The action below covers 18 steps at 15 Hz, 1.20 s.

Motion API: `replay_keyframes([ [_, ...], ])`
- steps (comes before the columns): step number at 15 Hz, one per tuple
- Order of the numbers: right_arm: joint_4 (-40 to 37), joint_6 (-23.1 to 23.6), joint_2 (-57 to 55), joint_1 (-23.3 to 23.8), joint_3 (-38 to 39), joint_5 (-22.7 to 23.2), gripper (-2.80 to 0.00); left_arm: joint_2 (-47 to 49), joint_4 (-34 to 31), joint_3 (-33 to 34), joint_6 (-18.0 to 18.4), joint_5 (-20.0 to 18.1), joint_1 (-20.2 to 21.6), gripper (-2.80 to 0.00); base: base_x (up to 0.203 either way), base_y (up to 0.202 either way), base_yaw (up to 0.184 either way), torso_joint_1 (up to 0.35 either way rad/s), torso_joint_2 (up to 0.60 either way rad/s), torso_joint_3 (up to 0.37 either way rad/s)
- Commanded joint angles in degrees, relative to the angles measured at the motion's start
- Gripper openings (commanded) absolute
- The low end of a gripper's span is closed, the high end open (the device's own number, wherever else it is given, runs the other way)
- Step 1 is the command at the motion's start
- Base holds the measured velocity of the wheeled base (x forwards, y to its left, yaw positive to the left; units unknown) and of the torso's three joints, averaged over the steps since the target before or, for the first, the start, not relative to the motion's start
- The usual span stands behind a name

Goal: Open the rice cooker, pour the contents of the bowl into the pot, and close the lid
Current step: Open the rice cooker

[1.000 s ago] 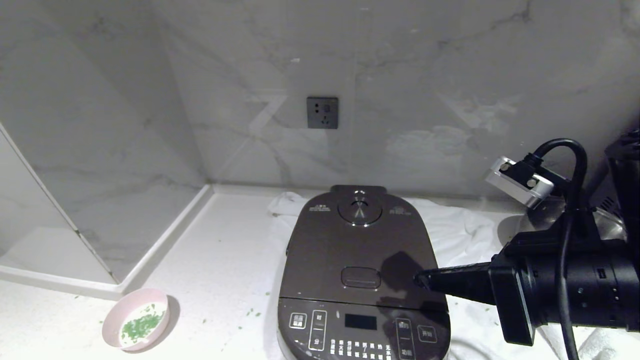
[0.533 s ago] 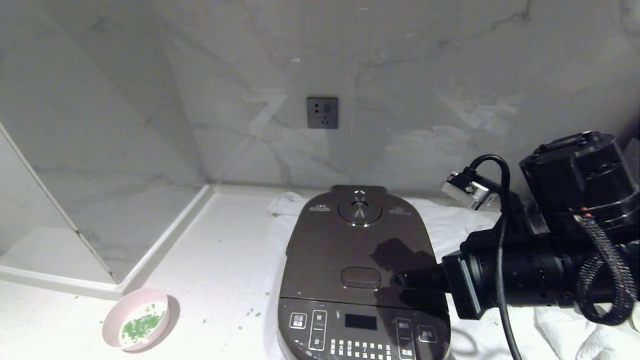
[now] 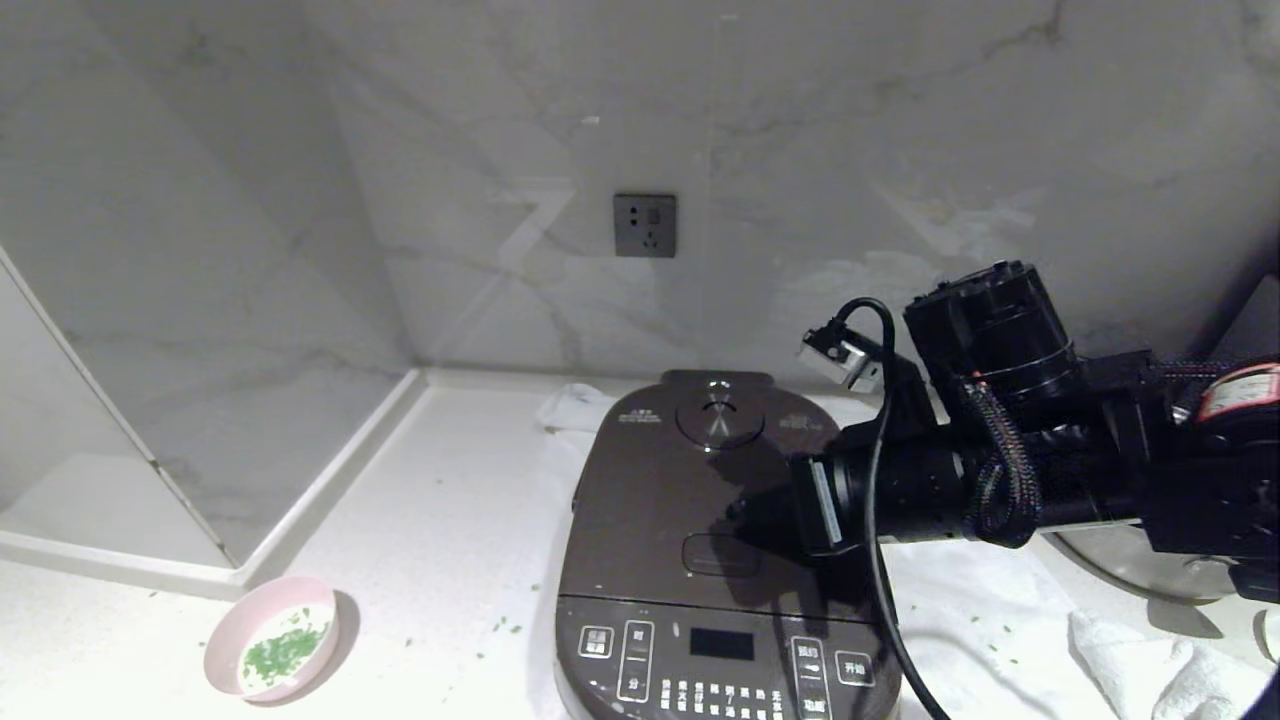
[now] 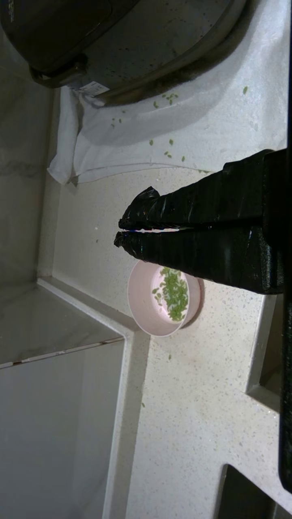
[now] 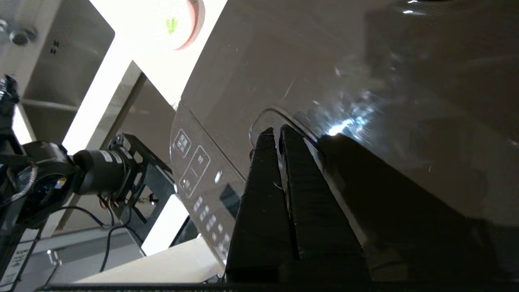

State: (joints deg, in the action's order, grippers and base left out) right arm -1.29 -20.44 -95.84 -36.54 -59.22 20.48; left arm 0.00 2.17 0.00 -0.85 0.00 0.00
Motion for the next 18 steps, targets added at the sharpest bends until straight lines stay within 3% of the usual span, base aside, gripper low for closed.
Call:
replay_keyframes([
  [1, -0.03, -0.12, -3.21, -0.46, -1.12, 0.11, -2.80, -0.09, 0.03, 0.79, -0.03, 0.01, 0.00, -2.80, 0.000, 0.000, 0.000, 0.000, 0.00, 0.000],
  [18, 0.06, -1.53, -7.17, -2.84, 0.52, -0.09, -2.80, -0.09, 0.03, 0.79, -0.03, 0.00, 0.00, -2.80, 0.000, 0.000, 0.000, 0.000, 0.00, 0.000],
])
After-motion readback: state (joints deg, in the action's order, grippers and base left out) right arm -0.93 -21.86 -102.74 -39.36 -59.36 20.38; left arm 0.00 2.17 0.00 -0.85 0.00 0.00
